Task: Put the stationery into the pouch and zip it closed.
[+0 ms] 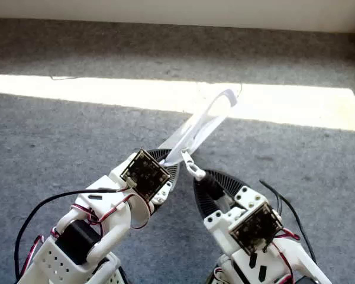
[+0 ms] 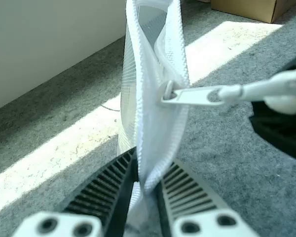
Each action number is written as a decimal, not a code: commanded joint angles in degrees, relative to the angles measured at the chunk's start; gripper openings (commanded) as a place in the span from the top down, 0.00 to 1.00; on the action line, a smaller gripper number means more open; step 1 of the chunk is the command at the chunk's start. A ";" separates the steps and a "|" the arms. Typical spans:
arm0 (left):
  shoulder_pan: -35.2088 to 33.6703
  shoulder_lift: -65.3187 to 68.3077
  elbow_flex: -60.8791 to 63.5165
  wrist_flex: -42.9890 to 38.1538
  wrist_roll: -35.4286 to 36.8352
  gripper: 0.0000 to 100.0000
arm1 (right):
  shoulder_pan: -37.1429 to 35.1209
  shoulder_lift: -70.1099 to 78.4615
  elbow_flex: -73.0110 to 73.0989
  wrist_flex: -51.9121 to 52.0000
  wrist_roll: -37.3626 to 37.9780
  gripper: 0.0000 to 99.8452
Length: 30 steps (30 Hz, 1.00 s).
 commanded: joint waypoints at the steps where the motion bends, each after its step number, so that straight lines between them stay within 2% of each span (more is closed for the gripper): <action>1: -0.22 -0.92 -1.36 -1.85 0.62 0.99 | -5.41 -0.13 -6.64 -0.31 -2.55 0.99; 5: -0.22 -0.92 -1.01 -1.67 0.53 0.99 | -8.13 -0.13 -7.34 -6.99 -3.87 0.99; 12: -0.22 -0.92 -1.01 -1.49 0.53 0.99 | -8.04 -0.13 -1.45 -19.12 -6.24 0.99; 17: -0.31 -0.92 0.13 -1.41 0.35 0.99 | -7.60 -0.13 2.07 -24.22 -7.91 0.99; 25: -0.31 -0.92 0.22 -1.41 -1.58 1.00 | 5.14 -0.22 5.32 -30.46 -8.62 0.99; 30: -0.31 -0.92 0.22 -1.41 -2.37 1.00 | 14.73 -0.22 10.33 -36.70 -15.65 0.99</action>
